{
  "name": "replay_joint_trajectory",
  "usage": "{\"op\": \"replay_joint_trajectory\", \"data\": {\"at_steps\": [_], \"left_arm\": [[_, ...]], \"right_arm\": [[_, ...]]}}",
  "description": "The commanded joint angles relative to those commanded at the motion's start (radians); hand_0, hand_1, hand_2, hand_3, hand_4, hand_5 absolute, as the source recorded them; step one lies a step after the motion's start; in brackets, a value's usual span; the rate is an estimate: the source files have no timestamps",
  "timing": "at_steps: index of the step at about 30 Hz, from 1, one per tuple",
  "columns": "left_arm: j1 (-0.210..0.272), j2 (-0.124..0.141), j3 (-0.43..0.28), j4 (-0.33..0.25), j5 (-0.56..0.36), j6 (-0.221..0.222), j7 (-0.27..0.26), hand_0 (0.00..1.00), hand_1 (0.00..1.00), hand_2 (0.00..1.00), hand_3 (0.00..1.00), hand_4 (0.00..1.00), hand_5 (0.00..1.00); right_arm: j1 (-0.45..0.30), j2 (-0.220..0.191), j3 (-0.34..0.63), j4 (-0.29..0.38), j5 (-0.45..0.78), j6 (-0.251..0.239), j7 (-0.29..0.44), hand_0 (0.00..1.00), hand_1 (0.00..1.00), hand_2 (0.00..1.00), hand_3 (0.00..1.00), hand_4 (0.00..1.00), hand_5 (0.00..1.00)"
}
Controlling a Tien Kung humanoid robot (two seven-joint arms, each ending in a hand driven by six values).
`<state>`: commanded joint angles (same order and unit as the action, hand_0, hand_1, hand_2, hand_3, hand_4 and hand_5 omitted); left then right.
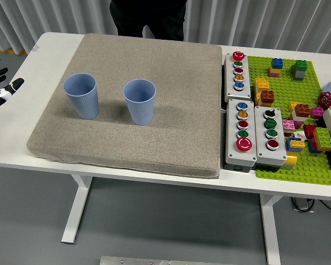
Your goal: Pick cup pour cup place
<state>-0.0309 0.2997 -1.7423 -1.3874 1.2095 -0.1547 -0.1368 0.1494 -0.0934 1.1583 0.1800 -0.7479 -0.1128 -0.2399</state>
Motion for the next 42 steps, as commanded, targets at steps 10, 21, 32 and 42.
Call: {"op": "replay_joint_trajectory", "data": {"at_steps": [10, 21, 32, 42], "left_arm": [[0.0, -0.026, 0.082, 0.057, 0.002, 0.069, -0.033, 0.933, 0.919, 0.998, 0.998, 0.969, 0.298], [-0.05, -0.06, 0.181, 0.167, 0.019, 0.161, -0.079, 0.933, 0.91, 0.998, 0.998, 0.973, 0.296], [-0.05, -0.062, 0.231, 0.199, 0.039, 0.179, -0.093, 0.932, 0.91, 0.998, 0.998, 0.978, 0.296], [-0.056, -0.064, 0.262, 0.204, 0.046, 0.159, -0.087, 0.933, 0.909, 0.998, 0.998, 0.968, 0.166]], "right_arm": [[-0.001, 0.002, -0.003, 0.0, -0.001, 0.001, -0.003, 0.721, 0.703, 0.747, 0.71, 0.35, 0.295], [-0.004, 0.006, -0.01, 0.0, 0.006, 0.001, -0.003, 0.721, 0.702, 0.746, 0.71, 0.346, 0.297], [-0.011, 0.009, -0.005, 0.0, -0.007, 0.002, -0.007, 0.721, 0.701, 0.746, 0.71, 0.343, 0.299], [-0.008, 0.008, -0.007, 0.0, -0.003, 0.002, -0.005, 0.721, 0.701, 0.746, 0.709, 0.34, 0.298]]}}
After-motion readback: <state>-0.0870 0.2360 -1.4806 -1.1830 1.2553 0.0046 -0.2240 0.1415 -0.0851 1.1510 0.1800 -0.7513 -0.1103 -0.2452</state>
